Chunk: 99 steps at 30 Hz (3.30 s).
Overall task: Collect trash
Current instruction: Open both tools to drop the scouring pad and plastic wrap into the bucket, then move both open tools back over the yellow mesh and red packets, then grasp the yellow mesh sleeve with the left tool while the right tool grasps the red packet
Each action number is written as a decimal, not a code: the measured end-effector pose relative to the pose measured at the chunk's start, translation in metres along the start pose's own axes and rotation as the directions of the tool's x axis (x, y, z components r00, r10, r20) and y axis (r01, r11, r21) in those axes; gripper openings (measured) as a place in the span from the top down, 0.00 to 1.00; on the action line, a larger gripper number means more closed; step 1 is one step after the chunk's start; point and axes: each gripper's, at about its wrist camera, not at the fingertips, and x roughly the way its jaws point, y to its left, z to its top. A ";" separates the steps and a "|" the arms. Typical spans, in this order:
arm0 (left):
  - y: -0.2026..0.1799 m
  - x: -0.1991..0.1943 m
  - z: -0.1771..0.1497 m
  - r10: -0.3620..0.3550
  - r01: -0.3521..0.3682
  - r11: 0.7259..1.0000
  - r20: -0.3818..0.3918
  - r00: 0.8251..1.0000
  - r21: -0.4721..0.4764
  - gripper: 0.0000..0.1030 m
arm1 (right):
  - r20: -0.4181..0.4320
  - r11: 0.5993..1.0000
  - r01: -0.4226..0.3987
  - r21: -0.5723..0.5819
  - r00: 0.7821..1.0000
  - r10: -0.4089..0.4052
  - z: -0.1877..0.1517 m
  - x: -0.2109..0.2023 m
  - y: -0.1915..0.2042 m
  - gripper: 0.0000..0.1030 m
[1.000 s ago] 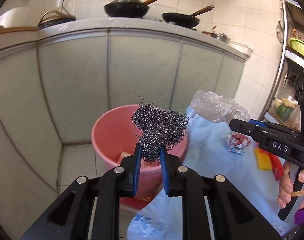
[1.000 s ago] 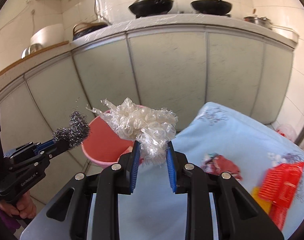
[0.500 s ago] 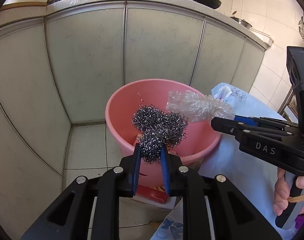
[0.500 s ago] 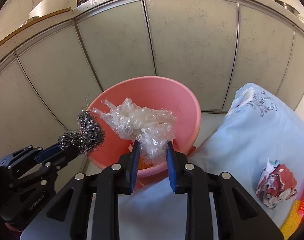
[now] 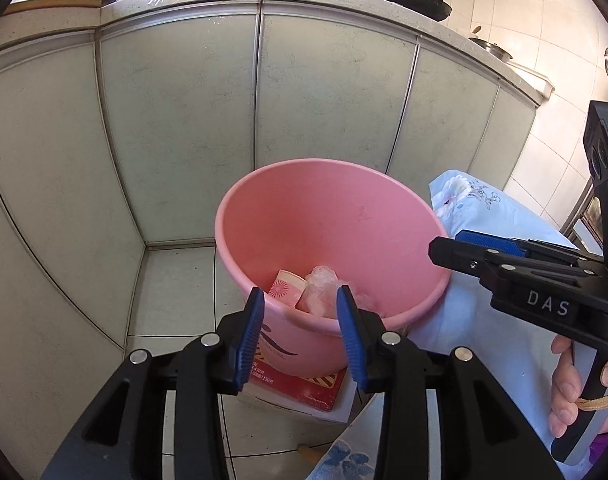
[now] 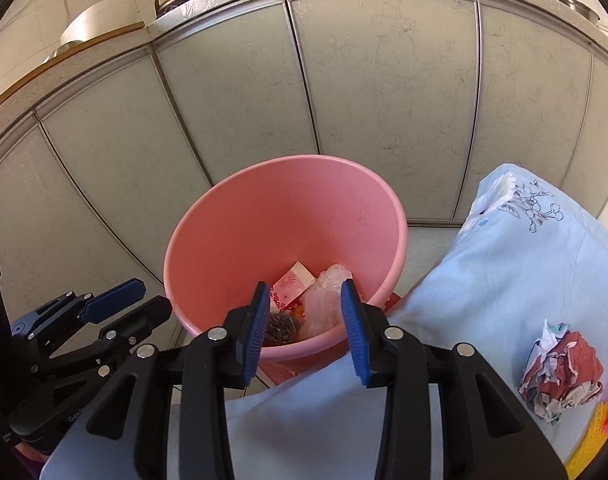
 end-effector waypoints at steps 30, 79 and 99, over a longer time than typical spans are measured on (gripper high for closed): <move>-0.044 -0.062 0.001 -0.114 0.110 0.991 0.057 0.992 0.072 0.49 | 0.094 0.999 0.035 -0.007 0.995 -0.034 -0.058 -0.105 0.003 0.63; -0.303 0.000 -0.037 -0.434 0.516 0.785 -0.290 0.853 0.343 0.49 | 0.105 0.845 0.293 0.448 0.921 -0.375 -0.196 -0.225 -0.178 0.63; -0.327 0.026 -0.042 -0.424 0.532 0.775 -0.345 0.837 0.340 0.92 | 0.111 0.840 0.282 0.464 0.922 -0.371 -0.178 -0.219 -0.199 0.64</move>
